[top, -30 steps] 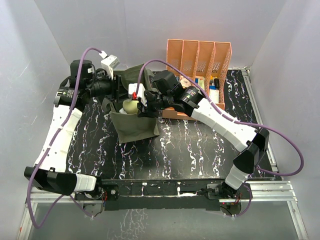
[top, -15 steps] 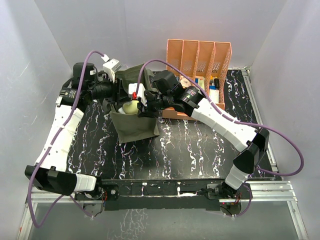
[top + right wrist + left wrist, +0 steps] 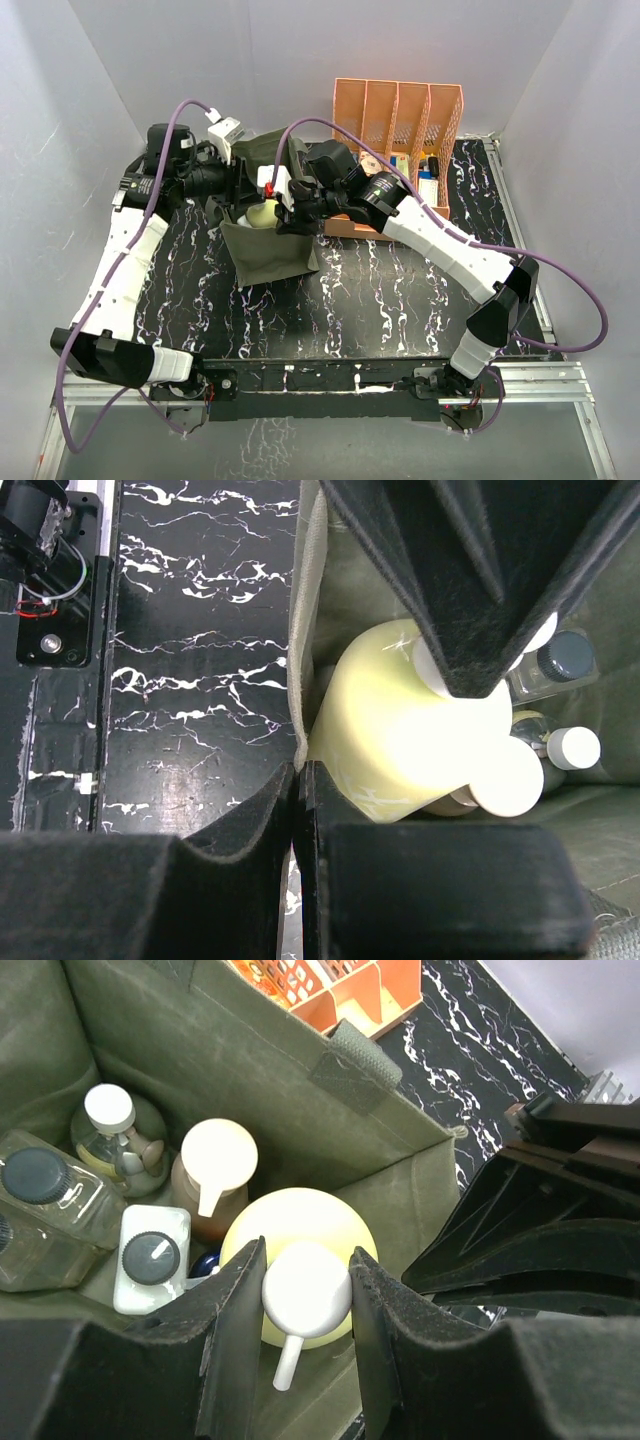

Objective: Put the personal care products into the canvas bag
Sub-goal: Place the care product in the canvas bag.

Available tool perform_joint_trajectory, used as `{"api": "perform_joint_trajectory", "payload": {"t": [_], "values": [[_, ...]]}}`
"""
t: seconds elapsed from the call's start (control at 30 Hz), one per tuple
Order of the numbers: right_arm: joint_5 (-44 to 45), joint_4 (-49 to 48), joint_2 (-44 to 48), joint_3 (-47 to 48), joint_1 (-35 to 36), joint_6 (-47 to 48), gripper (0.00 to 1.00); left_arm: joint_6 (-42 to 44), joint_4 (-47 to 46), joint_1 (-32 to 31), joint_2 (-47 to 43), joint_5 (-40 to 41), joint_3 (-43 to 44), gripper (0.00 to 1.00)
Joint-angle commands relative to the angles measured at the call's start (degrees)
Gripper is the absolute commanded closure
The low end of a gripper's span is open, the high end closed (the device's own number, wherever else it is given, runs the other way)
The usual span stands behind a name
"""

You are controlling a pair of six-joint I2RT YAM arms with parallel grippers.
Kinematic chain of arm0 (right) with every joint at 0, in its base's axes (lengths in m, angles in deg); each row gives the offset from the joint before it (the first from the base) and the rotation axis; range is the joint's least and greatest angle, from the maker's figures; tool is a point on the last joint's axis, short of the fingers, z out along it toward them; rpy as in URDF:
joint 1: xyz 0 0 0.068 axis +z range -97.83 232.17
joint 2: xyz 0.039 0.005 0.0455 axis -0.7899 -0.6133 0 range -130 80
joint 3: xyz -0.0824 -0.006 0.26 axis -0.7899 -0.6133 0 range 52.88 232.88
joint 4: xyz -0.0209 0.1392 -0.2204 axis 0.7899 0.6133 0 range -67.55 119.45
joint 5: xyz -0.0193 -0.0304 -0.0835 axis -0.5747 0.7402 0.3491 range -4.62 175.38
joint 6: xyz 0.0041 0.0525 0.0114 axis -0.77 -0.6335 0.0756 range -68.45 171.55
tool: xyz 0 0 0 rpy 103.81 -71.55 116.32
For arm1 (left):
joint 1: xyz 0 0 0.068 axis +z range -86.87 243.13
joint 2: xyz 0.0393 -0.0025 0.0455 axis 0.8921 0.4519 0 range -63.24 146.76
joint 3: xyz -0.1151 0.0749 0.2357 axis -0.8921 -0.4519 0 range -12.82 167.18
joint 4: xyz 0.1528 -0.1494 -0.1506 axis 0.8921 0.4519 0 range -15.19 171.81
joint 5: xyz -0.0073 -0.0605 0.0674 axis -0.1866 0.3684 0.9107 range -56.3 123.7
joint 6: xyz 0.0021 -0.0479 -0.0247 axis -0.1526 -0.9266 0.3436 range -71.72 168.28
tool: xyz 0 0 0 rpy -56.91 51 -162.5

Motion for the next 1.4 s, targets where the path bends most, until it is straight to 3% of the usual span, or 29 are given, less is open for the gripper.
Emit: {"api": "perform_joint_trajectory", "payload": {"t": [0.0,0.5,0.93,1.37], "values": [[-1.34,-3.78,2.08,5.09,0.06,-0.68,0.92,-1.06,-3.48,-0.34,-2.10,-7.61,-3.08,1.00],[-0.92,-3.00,1.25,6.20,0.07,-0.36,0.92,1.25,-6.09,-1.72,-3.15,-10.30,-5.96,1.00],[-2.98,-2.34,1.31,6.19,0.05,0.06,0.92,-15.05,-24.00,-1.70,-2.11,-6.55,0.96,1.00],[-3.63,-2.13,0.96,6.64,0.11,-0.42,0.92,-27.97,-38.57,-3.23,-0.23,-11.13,-7.38,1.00]]}}
